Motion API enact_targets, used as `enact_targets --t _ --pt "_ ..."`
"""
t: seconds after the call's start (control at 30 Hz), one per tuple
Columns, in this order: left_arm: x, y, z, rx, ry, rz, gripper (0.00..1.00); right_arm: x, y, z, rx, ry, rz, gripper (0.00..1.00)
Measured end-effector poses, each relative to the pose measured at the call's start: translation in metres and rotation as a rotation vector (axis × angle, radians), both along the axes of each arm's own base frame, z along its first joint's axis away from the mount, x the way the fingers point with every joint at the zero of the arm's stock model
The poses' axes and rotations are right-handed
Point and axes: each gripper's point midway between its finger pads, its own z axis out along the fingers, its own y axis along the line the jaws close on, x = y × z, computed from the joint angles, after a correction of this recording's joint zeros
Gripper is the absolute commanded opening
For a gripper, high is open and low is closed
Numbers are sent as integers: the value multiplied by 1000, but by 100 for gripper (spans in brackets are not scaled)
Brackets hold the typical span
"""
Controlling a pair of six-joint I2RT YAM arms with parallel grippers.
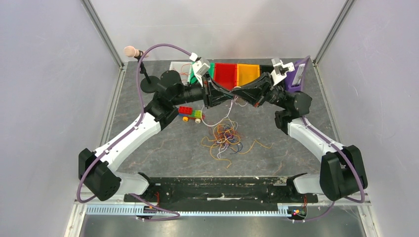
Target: Untangle the cables
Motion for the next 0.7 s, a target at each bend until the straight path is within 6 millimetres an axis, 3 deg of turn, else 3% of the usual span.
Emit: enact_targets --t 0.1,0.23,0.43,0.7 --pt "4 5 0 1 -16 11 45 -3 -3 10 27 6 16 0" --pt "13 9 -3 6 -8 35 48 -13 -2 24 59 -21 48 0" --pt "16 4 -9 8 3 21 57 -18 3 25 66 -16 67 0" --pt "4 3 -10 1 -7 -44 56 -16 3 24 59 -31 56 0"
